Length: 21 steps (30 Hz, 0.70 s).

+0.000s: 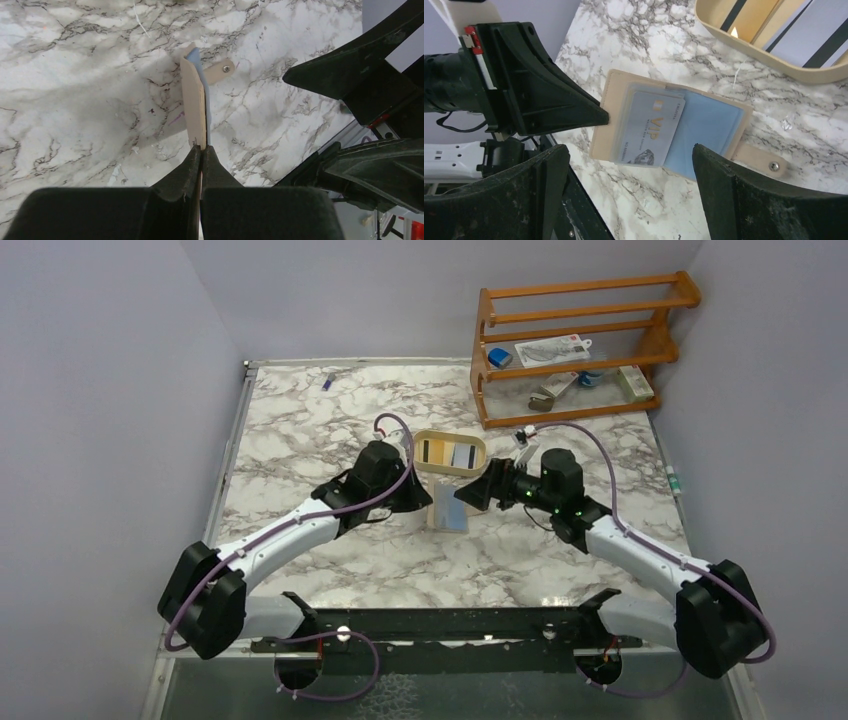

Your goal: Take the credit cards out of the card holder

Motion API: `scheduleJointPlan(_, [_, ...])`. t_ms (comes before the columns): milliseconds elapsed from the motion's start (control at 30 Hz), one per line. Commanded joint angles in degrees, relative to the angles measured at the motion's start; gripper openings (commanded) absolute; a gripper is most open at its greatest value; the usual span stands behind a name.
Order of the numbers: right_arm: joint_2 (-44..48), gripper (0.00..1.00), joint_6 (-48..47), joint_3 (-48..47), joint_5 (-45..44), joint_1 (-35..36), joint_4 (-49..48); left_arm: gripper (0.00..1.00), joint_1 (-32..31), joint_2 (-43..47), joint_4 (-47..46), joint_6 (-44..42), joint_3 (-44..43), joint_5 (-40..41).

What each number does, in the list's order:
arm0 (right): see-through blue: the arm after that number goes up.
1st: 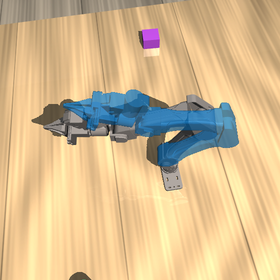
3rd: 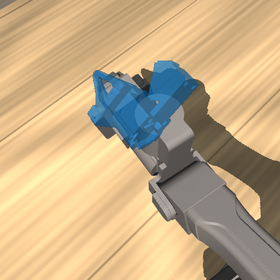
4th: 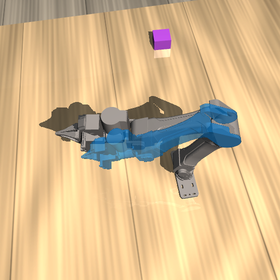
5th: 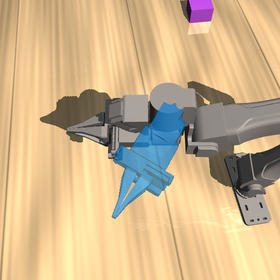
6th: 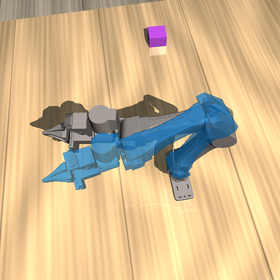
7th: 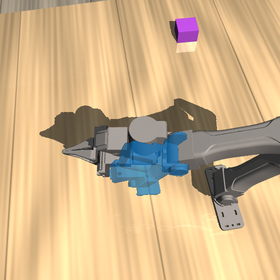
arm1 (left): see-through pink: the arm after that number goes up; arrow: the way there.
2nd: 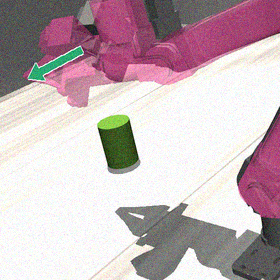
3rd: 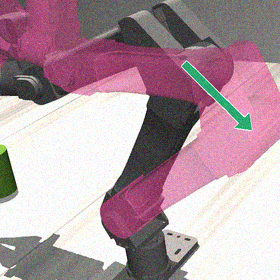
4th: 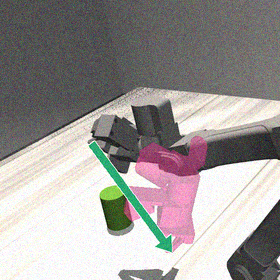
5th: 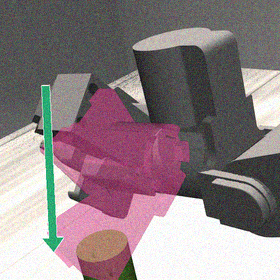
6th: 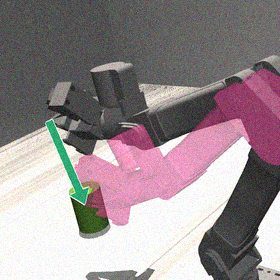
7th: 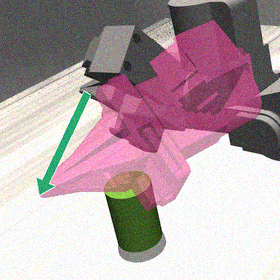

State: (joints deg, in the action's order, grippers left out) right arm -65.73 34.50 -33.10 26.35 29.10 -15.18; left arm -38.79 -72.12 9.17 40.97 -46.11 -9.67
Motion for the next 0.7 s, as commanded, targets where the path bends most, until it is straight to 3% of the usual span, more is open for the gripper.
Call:
scheduleJointPlan(0, [-1.1,0.97,0.3,2.4,-0.5,1.4,-1.1,0.0,-1.3,-1.9,-0.5,2.3,0.3,-1.1])
scheduleJointPlan(267, [-2.7,0.92,3.6,7.9,0.7,4.4,-7.1,0.0,-2.2,-0.7,-4.4,7.0,8.9,-2.2])
scheduleJointPlan(367, [-6.7,0.91,6.5,11.7,3.1,4.4,-15.9,0.0,-2.4,-0.1,-6.7,8.5,13.8,-1.1])
scheduleJointPlan(567, [-18.0,0.89,13.8,17.9,10.3,4.4,-43.3,0.0,-3.9,-0.6,-12.8,11.9,21.0,1.0])
scheduleJointPlan(667, [-22.3,0.88,15.6,16.9,11.9,4.5,-48.0,0.0,-4.2,-1.5,-14.3,12.2,22.4,2.0])
